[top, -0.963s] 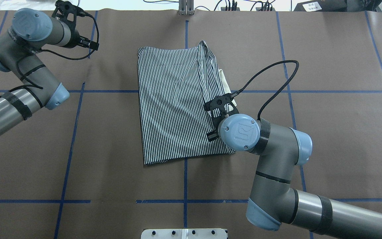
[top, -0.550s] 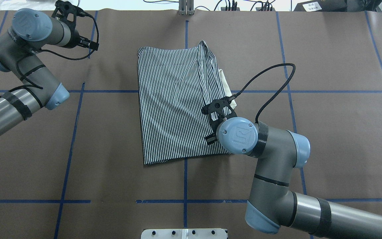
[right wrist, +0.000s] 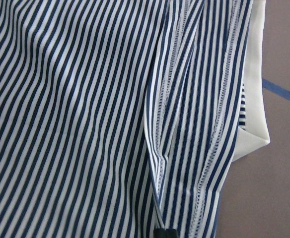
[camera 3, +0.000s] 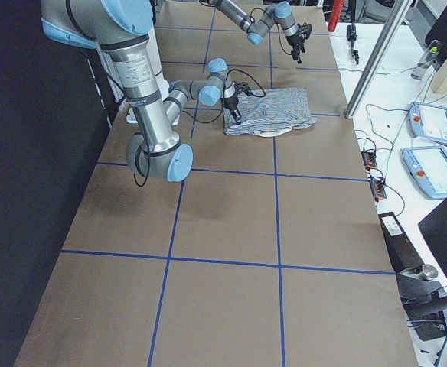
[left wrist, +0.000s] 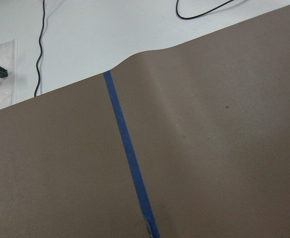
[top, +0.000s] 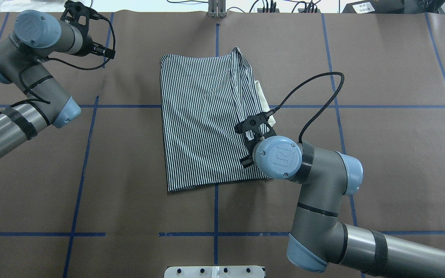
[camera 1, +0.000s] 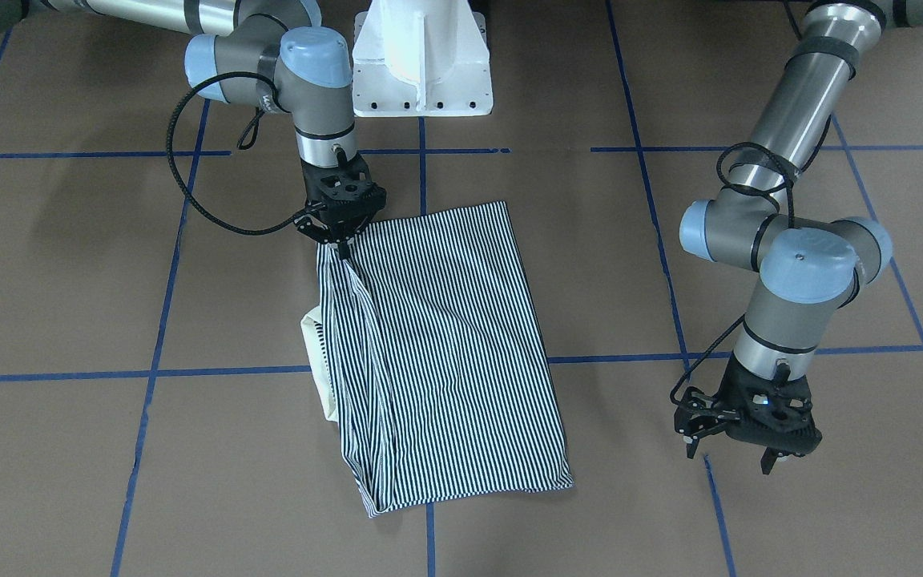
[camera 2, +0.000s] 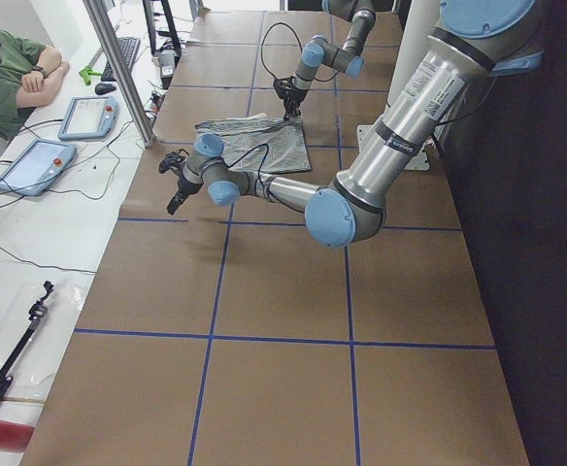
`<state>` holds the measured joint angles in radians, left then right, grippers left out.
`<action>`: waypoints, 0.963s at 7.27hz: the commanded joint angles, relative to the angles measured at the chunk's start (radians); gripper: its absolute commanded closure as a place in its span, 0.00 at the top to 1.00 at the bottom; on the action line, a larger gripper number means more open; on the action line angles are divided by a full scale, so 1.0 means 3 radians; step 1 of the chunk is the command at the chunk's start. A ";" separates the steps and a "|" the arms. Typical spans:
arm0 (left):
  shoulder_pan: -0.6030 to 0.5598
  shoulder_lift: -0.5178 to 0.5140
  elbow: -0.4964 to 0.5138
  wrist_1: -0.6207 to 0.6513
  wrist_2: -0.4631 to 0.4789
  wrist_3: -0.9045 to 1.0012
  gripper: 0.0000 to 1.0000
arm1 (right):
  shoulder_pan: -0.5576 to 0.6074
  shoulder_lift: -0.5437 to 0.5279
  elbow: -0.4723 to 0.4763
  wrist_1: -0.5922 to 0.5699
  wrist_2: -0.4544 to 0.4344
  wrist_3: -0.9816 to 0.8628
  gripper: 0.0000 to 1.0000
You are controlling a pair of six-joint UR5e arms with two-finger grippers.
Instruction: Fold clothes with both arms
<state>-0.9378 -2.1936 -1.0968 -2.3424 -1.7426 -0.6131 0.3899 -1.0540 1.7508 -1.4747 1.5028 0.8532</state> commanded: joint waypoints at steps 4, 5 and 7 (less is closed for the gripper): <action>0.0012 0.0000 0.0000 0.0000 0.0000 -0.0002 1.00 | -0.0057 -0.0337 0.0264 0.0002 -0.0029 0.0019 0.01; 0.0012 0.0000 0.0000 0.0000 0.0000 -0.0002 1.00 | -0.0067 -0.0332 0.0244 0.0002 -0.0024 0.0019 0.59; 0.0012 -0.0005 -0.0010 0.0000 -0.0005 -0.0002 1.00 | -0.0017 -0.0312 0.0315 0.0002 -0.0014 0.0014 1.00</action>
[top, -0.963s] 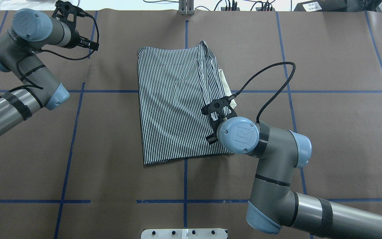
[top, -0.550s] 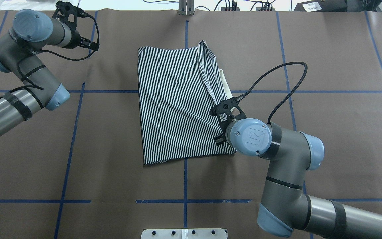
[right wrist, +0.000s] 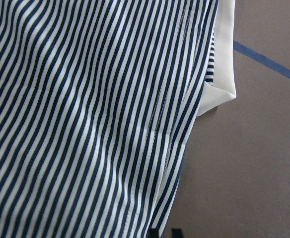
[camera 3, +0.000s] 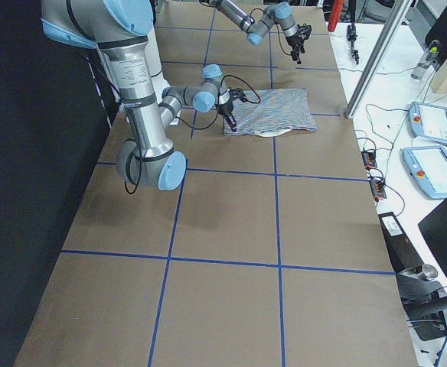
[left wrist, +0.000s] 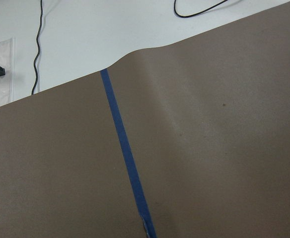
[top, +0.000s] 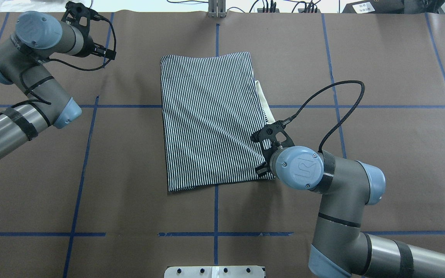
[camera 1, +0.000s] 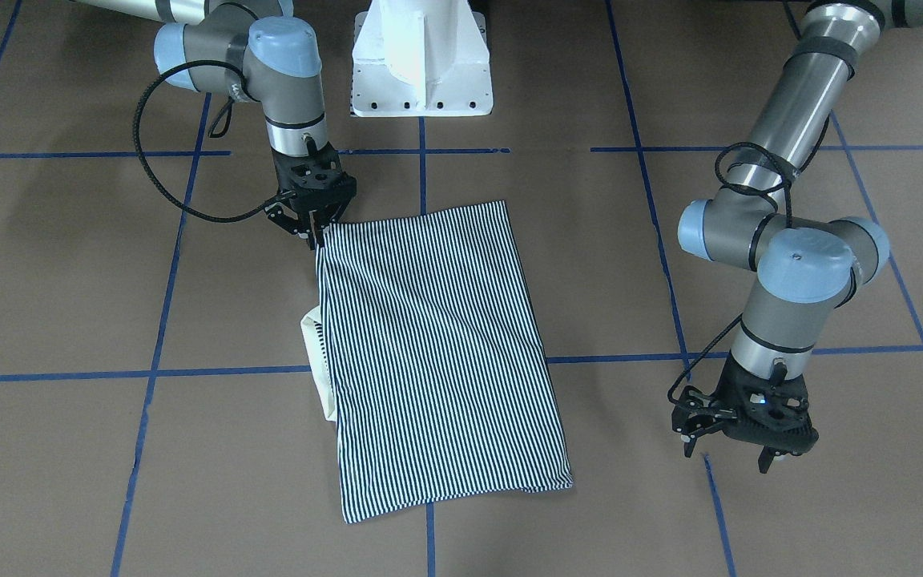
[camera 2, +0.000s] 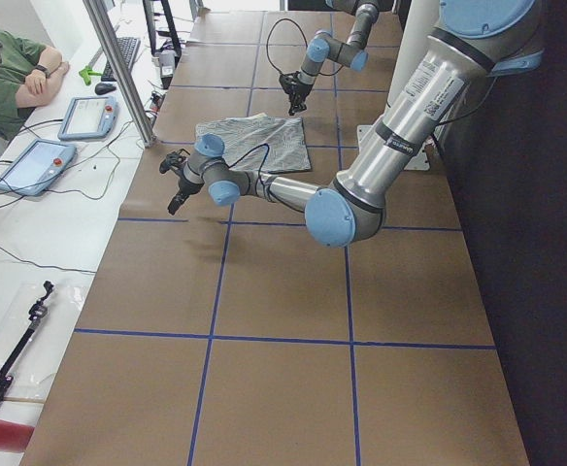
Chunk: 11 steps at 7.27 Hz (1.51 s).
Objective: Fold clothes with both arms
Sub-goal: 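Bring the left gripper to the shirt side nearest it while the right gripper withdraws outward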
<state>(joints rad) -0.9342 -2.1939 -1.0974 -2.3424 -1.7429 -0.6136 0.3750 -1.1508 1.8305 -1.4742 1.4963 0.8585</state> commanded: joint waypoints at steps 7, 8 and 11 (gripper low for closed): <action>0.0607 0.0864 -0.1933 0.0082 -0.0797 -0.1596 1.00 | 0.0775 -0.0984 0.0351 0.1940 0.0939 0.1058 1.00; 0.0887 0.0992 -0.2123 0.0082 -0.0549 -0.1945 1.00 | 0.0775 -0.1011 0.0346 0.1958 0.0929 0.1247 1.00; 0.1624 0.1013 -0.2084 0.0087 0.0198 -0.3090 0.56 | 0.0795 -0.1016 0.0336 0.1964 0.0923 0.1280 1.00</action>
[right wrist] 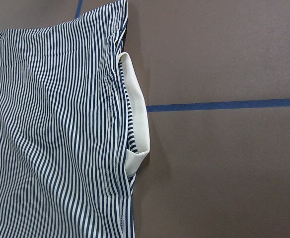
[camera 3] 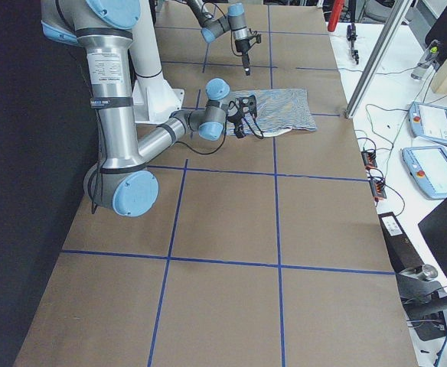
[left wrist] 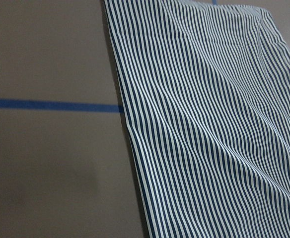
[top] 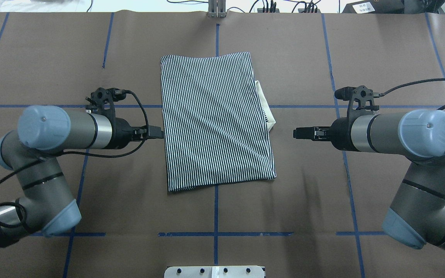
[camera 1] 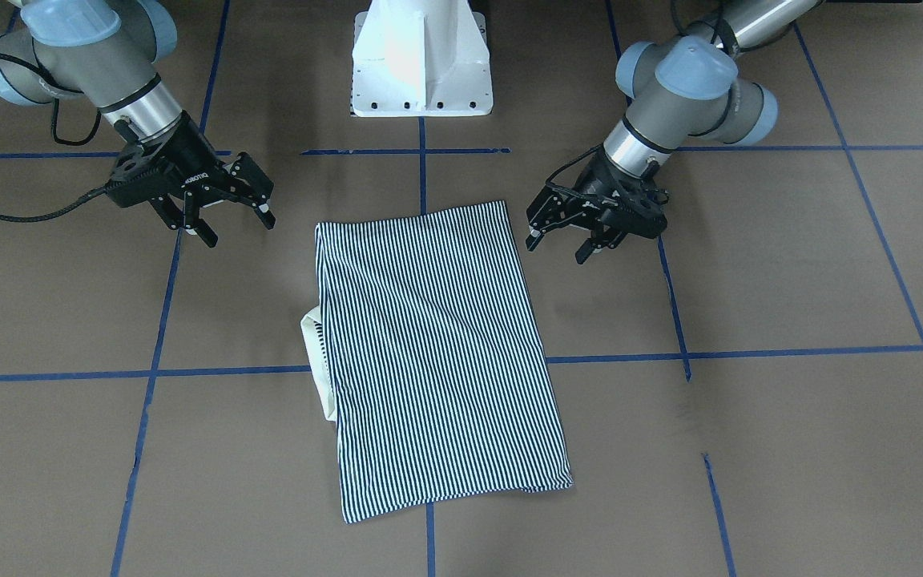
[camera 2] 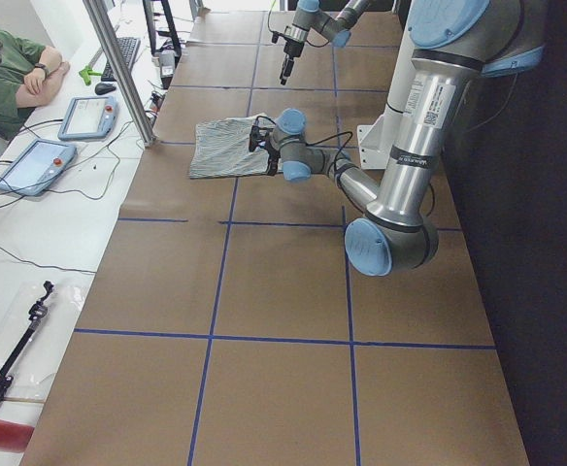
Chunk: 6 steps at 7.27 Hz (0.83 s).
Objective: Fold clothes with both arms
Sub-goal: 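Bring the left gripper to the shirt side nearest it while the right gripper withdraws outward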
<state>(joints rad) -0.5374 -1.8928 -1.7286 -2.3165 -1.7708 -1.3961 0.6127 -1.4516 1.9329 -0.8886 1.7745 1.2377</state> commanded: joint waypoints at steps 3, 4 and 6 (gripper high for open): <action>0.0416 -0.0021 0.0020 0.0127 0.0334 -0.0531 0.53 | 0.0003 -0.0014 -0.0006 0.0017 -0.0009 0.0016 1.00; 0.0451 -0.0072 -0.0016 0.0321 0.0324 -0.0531 0.53 | 0.0003 -0.0014 -0.0006 0.0017 -0.0009 0.0016 1.00; 0.0533 -0.0082 -0.0016 0.0338 0.0324 -0.0536 0.53 | 0.0003 -0.0014 -0.0006 0.0017 -0.0009 0.0016 1.00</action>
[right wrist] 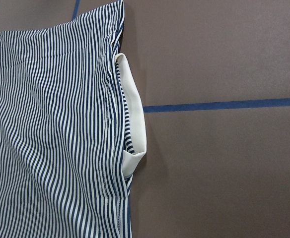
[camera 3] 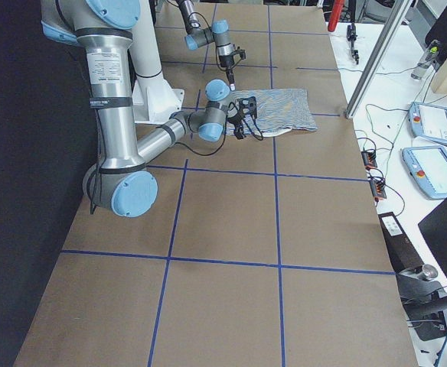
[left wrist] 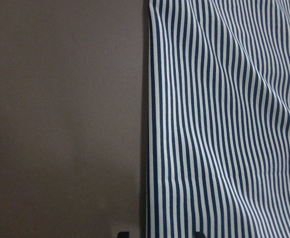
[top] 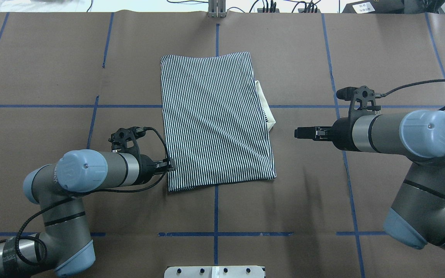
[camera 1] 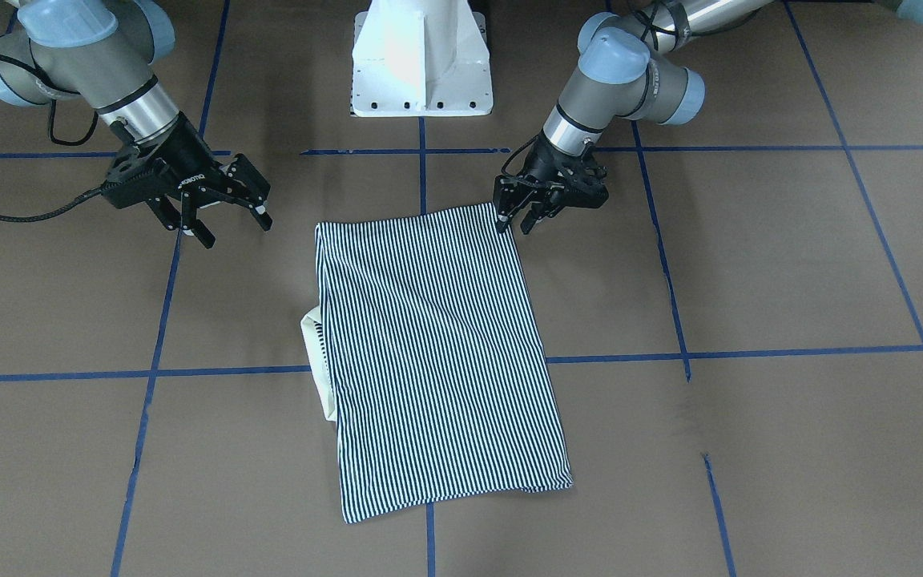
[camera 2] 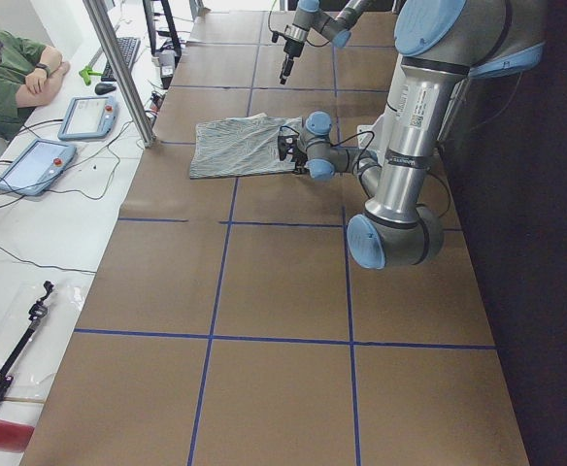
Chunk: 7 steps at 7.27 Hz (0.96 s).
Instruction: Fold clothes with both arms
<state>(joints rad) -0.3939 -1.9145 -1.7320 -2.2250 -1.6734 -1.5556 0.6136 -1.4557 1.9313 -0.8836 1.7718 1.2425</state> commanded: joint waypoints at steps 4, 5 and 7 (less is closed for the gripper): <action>0.0127 -0.0015 -0.0005 0.0033 -0.0021 -0.0071 0.49 | 0.0000 0.0000 -0.0005 0.0000 0.0000 0.0036 1.00; 0.0177 -0.0015 -0.0005 0.0028 -0.0011 -0.0081 0.49 | -0.0005 -0.0005 -0.0010 0.0000 0.0000 0.0036 1.00; 0.0193 -0.0015 -0.0005 0.0033 -0.0006 -0.0081 0.49 | -0.0005 -0.0005 -0.0005 0.0000 0.0000 0.0041 1.00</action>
<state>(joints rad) -0.3410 -1.9190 -1.7335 -2.2155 -1.6763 -1.5794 0.6123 -1.4570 1.9293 -0.8836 1.7717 1.2535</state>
